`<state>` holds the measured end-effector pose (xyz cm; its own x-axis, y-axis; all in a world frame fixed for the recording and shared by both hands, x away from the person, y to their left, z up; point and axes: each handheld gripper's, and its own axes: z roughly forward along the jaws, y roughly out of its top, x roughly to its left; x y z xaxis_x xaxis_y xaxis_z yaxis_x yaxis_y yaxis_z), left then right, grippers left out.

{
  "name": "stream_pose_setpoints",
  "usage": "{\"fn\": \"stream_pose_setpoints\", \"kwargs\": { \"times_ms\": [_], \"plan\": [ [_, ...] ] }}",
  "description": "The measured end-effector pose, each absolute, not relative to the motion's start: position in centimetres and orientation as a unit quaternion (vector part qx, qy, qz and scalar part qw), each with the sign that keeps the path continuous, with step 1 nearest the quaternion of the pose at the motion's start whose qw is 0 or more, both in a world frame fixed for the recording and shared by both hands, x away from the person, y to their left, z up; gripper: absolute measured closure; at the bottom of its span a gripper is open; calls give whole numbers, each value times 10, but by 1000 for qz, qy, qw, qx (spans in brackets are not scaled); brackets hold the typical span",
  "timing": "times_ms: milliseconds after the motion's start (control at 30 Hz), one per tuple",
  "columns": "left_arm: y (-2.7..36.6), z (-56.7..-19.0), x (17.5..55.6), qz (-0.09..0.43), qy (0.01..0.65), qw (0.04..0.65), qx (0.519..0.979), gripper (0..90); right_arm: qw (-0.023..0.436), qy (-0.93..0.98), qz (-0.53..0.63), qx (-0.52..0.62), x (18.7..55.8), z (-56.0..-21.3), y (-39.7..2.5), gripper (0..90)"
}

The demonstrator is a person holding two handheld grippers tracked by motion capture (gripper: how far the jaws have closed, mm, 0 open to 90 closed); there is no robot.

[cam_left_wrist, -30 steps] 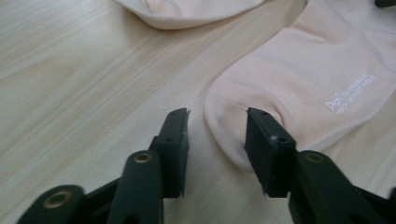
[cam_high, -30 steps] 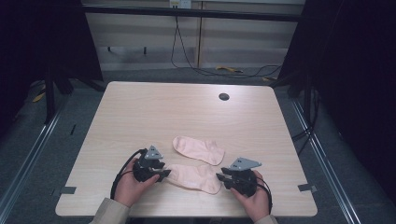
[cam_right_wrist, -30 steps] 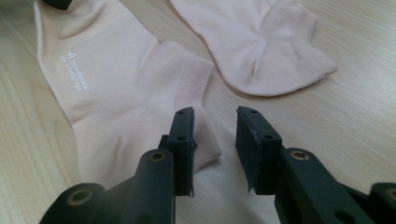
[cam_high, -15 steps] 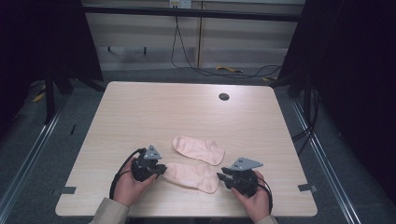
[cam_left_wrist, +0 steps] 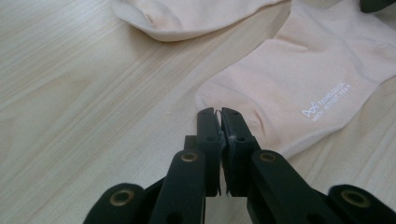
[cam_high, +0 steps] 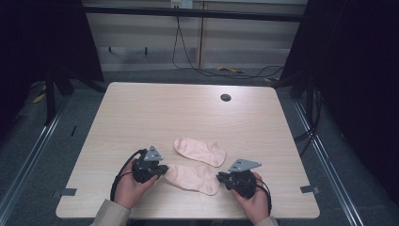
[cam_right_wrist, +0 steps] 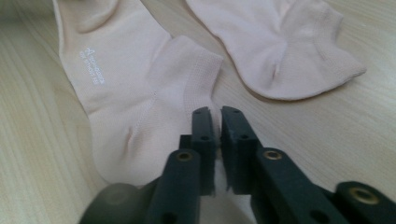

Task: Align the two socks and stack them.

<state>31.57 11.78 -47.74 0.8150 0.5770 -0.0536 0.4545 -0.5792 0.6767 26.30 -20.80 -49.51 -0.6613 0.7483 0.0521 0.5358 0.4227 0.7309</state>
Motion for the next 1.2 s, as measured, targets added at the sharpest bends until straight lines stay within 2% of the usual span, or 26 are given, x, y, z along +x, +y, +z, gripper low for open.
{"fn": "stream_pose_setpoints", "kwargs": {
  "times_ms": [600, 1200],
  "plan": [
    [121, -461, 318, 106, 294, 369, 875, 873, 141, 805, 434, 380, 262, -468, -212, 880],
    [97, -439, 358, 134, 290, 372, 872, 873, 165, 782, 451, 397, 297, -448, -232, 881]
  ]
}}
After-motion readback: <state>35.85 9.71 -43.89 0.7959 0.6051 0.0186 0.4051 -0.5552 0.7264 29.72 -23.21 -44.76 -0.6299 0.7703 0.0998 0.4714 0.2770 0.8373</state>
